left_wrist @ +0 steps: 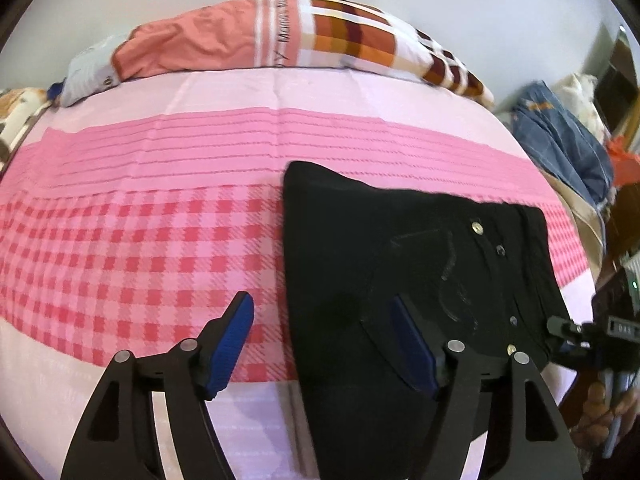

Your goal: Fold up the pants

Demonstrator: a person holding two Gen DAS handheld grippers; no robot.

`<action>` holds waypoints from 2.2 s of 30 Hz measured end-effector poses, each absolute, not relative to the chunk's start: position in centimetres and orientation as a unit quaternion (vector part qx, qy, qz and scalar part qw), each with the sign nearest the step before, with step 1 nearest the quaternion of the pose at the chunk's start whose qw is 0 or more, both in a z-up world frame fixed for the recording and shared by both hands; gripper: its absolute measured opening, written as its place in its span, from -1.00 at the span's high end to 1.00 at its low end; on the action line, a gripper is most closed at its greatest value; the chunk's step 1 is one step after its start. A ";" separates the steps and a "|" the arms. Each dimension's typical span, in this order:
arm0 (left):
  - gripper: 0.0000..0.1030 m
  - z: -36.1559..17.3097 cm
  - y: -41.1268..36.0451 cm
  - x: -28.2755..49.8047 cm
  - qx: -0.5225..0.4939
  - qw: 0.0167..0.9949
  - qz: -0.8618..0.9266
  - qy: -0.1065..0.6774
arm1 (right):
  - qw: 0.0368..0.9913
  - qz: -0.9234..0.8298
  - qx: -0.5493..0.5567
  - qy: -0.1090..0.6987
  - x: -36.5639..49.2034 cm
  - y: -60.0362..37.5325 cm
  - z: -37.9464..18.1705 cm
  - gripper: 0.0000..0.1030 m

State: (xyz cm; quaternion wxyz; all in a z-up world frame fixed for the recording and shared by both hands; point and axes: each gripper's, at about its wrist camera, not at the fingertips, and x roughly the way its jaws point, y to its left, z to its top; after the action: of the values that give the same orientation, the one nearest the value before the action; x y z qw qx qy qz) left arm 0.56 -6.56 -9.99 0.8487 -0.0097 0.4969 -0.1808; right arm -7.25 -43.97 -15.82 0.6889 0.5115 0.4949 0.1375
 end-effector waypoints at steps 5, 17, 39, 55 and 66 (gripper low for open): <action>-0.39 -9.6 -6.3 0.5 0.026 0.865 -0.124 0.486 | 0.733 0.107 0.448 0.500 -7.3 -43.2 -13.4 0.27; -0.40 -8.3 -7.1 -0.8 0.059 0.881 -0.119 0.454 | 0.870 0.041 0.226 0.436 -7.5 -38.2 -5.5 0.12; -0.51 -6.7 -5.8 -2.9 0.023 0.903 -0.096 0.418 | 0.875 0.060 0.225 0.424 -8.4 -34.9 -4.8 -0.22; -0.53 -7.2 -6.6 -3.0 0.041 0.900 -0.094 0.424 | 0.861 0.049 0.259 0.436 -8.2 -36.5 -6.2 -0.28; -0.53 -7.6 -6.6 -2.8 0.032 0.904 -0.099 0.415 | 0.863 0.057 0.241 0.441 -8.0 -35.7 -6.4 -0.28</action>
State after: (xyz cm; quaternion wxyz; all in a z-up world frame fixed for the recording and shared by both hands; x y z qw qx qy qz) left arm -2.77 -6.61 -7.64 0.9038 0.0323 0.4150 -0.0994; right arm -7.98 -35.68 -6.38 0.8628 0.2414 0.4405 0.0569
